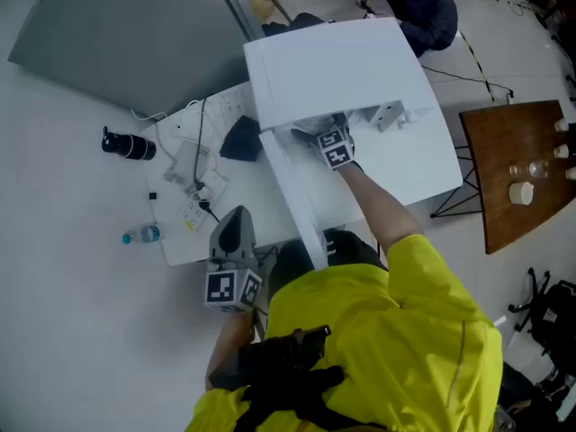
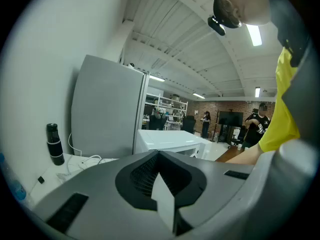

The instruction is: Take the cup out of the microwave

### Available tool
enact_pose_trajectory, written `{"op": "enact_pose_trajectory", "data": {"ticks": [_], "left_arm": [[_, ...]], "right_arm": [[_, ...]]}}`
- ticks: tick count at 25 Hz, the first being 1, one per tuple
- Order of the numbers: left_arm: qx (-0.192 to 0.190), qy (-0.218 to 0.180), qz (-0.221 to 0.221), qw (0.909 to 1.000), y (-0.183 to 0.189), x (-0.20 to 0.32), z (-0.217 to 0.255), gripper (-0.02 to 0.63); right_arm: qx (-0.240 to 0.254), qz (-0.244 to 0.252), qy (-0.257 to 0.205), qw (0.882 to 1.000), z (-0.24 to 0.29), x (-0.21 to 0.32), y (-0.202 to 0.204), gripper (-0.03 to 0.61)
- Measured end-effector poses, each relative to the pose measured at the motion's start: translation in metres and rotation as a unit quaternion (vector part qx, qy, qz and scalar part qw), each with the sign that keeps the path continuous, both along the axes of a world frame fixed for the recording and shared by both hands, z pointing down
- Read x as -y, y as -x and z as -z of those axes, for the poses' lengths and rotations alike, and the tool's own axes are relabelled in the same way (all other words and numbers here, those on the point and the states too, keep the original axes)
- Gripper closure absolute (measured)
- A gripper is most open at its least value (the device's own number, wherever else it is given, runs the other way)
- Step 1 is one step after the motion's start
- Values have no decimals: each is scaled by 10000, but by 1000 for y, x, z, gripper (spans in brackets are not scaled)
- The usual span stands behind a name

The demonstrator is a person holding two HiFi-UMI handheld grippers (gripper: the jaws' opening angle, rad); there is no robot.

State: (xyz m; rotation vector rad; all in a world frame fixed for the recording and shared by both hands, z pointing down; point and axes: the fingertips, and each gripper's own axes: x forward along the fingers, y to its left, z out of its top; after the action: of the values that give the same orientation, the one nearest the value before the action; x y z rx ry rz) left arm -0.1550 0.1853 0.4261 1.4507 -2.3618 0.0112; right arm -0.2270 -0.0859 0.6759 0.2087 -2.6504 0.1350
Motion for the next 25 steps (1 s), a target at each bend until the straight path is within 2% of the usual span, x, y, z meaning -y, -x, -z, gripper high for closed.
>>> {"op": "enact_pose_trajectory", "data": {"ticks": [4,7,10,11,12,16,20,23,25], "left_arm": [[-47,-146,-101,9998,19,41,-6,617],[-164,114,-288,9994,16,56,-16,617],[-247,191,-345,9989,10,65,-21,617],[-302,226,-363,9986,8,66,-24,617],[-332,254,-395,9983,6,67,-27,617],[-358,352,-494,9975,-1,70,-33,617],[-287,120,-493,9983,1,80,-22,617],[-265,-41,-560,9981,-7,96,-15,617],[-211,-79,-815,9964,-23,114,-13,617]], "right_arm": [[43,176,-312,9994,-8,14,31,18],[36,94,-249,9996,-15,18,43,20],[-6,-8,-278,9996,-19,20,47,22],[-30,-70,-334,9994,-19,23,48,56],[-36,-121,-377,9992,-19,26,48,118],[60,-62,-359,9993,-11,26,41,124],[218,-5,-128,9997,4,2,-11,124],[264,-24,91,9996,8,-25,-80,124],[180,-232,236,9993,3,-29,-138,124]]}}
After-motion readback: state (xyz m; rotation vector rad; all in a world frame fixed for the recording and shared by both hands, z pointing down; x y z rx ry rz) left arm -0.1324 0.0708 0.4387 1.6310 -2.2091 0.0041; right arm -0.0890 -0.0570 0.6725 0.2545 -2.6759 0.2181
